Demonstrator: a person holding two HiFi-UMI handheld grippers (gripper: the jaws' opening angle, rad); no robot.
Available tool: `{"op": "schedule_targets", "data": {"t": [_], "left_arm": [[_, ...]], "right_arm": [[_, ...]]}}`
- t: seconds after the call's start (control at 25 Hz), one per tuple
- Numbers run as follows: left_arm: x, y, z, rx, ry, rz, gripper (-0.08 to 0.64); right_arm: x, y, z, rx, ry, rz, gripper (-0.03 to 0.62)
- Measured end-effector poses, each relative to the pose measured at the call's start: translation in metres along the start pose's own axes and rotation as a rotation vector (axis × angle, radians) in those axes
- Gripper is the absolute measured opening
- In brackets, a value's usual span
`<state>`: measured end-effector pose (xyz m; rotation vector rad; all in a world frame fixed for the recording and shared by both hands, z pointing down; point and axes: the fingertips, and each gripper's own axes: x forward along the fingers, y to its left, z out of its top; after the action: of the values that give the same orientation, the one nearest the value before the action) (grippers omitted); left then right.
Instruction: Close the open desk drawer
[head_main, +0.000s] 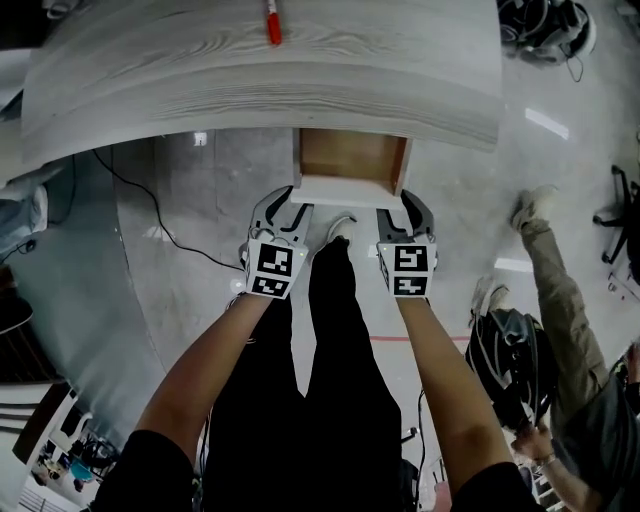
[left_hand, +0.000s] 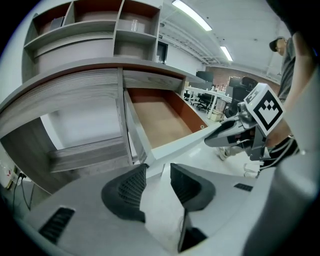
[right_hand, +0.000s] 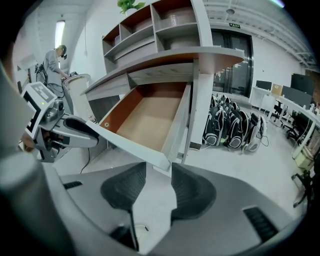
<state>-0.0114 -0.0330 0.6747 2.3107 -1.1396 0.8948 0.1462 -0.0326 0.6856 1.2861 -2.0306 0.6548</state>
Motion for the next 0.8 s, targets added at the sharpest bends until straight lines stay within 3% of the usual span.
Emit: {"op": "schedule_targets", "data": {"t": [0.52, 0.8], "left_arm": [[-0.003, 0.001, 0.010, -0.064, -0.002, 0.013, 0.147], [-0.017, 0.001, 0.026, -0.092, -0.045, 0.019, 0.147]], "right_arm": [[-0.001, -0.002, 0.002, 0.004, -0.011, 0.006, 0.160], [-0.017, -0.001, 0.015, 0.048, -0.074, 0.005, 0.158]]}}
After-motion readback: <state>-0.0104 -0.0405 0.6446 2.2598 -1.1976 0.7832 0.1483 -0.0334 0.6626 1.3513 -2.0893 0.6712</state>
